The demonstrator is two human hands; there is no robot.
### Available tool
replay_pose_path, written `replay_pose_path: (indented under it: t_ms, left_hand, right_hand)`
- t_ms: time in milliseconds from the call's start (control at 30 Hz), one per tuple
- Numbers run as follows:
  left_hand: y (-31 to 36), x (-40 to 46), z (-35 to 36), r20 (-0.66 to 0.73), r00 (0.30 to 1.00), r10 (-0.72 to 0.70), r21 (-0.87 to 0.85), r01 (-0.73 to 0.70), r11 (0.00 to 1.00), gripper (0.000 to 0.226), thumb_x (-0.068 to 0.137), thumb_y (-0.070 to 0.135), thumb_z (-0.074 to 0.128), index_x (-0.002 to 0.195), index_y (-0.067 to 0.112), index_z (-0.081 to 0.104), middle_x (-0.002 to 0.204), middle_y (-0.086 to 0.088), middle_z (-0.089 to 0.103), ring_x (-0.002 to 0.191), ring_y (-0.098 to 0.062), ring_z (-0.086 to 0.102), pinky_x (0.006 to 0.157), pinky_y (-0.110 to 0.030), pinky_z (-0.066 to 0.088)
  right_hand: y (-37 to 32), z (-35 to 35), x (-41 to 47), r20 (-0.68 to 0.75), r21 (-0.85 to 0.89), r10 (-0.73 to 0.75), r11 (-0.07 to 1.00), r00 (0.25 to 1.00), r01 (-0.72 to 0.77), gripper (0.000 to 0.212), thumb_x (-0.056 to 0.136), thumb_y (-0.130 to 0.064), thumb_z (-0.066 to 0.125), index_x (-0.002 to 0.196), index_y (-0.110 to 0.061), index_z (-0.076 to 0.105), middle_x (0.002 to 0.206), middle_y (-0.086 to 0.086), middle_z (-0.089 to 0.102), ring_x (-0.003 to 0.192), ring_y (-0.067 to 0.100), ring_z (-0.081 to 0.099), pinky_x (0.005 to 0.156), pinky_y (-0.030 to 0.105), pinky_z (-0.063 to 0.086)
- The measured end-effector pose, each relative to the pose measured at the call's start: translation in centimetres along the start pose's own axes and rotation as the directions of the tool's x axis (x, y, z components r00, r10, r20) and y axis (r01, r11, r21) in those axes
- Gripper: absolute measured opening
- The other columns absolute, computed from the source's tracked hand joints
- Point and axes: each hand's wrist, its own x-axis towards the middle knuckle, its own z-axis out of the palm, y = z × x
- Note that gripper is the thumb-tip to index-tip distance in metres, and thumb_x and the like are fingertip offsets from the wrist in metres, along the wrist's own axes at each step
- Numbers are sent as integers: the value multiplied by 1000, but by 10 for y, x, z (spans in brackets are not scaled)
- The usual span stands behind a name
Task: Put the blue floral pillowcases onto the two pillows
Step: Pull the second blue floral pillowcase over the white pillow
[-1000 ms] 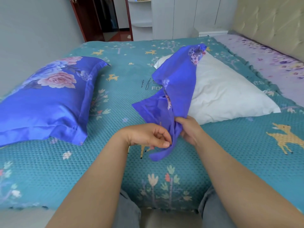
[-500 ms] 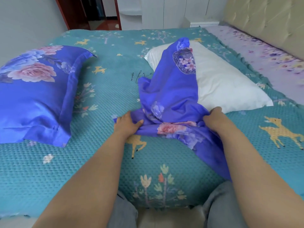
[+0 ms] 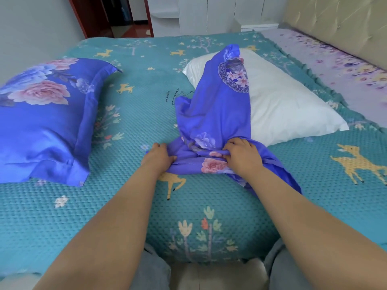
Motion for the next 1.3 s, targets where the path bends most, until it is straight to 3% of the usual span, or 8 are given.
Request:
replay_pose_path:
  t_ms: [267, 367, 500, 633, 800, 900, 1133, 1300]
  left_hand:
    - [-28, -30, -88, 321, 941, -106, 449, -52, 892, 36, 87, 35, 61, 108, 7, 68, 112, -11, 65, 94, -22, 60, 68, -16, 48]
    - [-39, -55, -100, 540, 809, -232, 422, -22, 907, 30, 88, 28, 62, 110, 8, 67, 100, -4, 62, 77, -13, 52, 39, -6, 38]
    - [-26, -49, -87, 421, 905, -67, 248, -44, 968, 54, 89, 51, 52, 116, 5, 63, 120, -12, 63, 103, -22, 59, 84, -22, 43]
    - [12, -32, -56, 110, 993, 31, -31, -28, 999, 61, 93, 44, 50, 136, 0, 44, 141, -17, 46, 129, -30, 44, 103, -33, 35]
    - [56, -38, -27, 150, 977, 154, 10, -157, 988, 41, 96, 29, 51, 123, -1, 55, 130, -21, 54, 116, -33, 53, 88, -31, 37]
    - [56, -36, -21, 136, 978, 156, -1, -157, 988, 35, 93, 28, 56, 109, -2, 62, 116, -20, 62, 105, -33, 58, 81, -32, 39]
    - [-39, -21, -94, 50, 985, -165, 56, 162, 985, 42, 90, 38, 57, 96, -3, 66, 103, -24, 64, 91, -32, 61, 74, -33, 46]
    - [-57, -49, -100, 430, 851, -301, 243, 212, 946, 30, 90, 27, 57, 109, 4, 61, 98, -13, 64, 89, -25, 63, 54, -21, 46]
  right_hand:
    - [18, -76, -1, 26, 879, 525, 393, 851, -270, 18, 96, -27, 42, 89, -17, 54, 89, 6, 56, 81, 17, 49, 69, 29, 40]
    - [51, -97, -12, 244, 596, 516, 588, 821, -547, 28, 96, -29, 43, 107, -11, 61, 101, 14, 54, 87, 18, 46, 72, 27, 37]
    - [76, -95, -21, 338, -46, 459, 880, 822, -472, 58, 84, -48, 52, 114, 1, 58, 122, 22, 55, 106, 36, 57, 87, 35, 45]
    - [29, -76, -9, -184, 387, 234, 910, 954, -149, 39, 87, -16, 56, 125, -12, 55, 133, 10, 49, 117, 27, 53, 99, 29, 37]
    - [-26, -13, -7, 166, 272, -182, 953, 969, 132, 41, 90, -33, 58, 129, -21, 55, 137, 1, 49, 123, 20, 49, 103, 35, 40]
    - [-19, 0, -1, 101, 104, -76, 992, 992, 65, 24, 91, -34, 54, 106, -17, 62, 114, 5, 59, 109, 27, 55, 83, 36, 45]
    - [6, -66, 18, -135, 773, 481, 598, 866, -212, 17, 94, -17, 47, 91, -5, 60, 84, 10, 54, 80, 18, 48, 59, 28, 29]
    - [32, -116, -15, 474, 11, 343, 919, 811, -395, 37, 95, -42, 48, 93, -7, 61, 100, 15, 53, 86, 26, 55, 60, 28, 31]
